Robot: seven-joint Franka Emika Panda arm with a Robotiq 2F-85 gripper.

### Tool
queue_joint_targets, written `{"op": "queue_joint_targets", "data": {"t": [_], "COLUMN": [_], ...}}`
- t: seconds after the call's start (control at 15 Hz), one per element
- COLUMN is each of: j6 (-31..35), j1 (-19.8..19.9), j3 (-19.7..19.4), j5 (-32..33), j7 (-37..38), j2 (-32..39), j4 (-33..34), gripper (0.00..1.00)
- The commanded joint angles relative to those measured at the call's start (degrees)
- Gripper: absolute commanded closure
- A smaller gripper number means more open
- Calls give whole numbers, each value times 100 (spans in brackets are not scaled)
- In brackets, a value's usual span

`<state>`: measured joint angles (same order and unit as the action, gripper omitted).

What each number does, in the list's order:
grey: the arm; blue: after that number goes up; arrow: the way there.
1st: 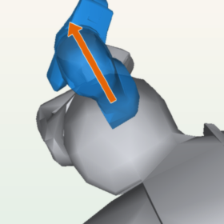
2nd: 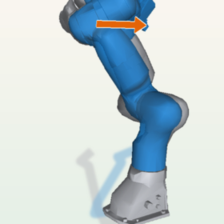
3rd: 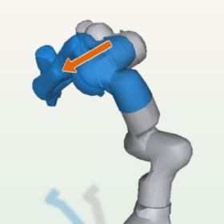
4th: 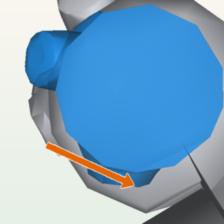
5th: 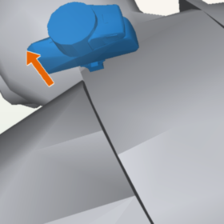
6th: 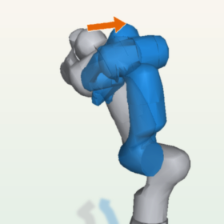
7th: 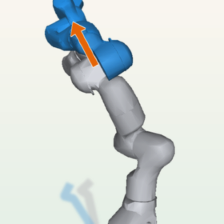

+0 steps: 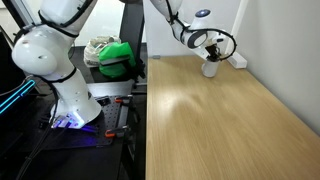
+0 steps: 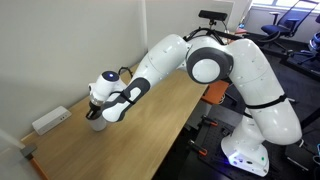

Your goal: Remove the marker from the mug cup

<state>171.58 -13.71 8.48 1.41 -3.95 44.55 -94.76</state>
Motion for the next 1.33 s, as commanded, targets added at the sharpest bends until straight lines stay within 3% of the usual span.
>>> {"op": "queue_joint_targets", "data": {"t": [0.0, 1.27], "j6": [20, 533], "j1": [-113, -698], "j3": [-80, -703], "j5": [84, 223], "j7": [141, 260], "j2": [-148, -310], "j4": [-127, -413], "gripper": [96, 96]}}
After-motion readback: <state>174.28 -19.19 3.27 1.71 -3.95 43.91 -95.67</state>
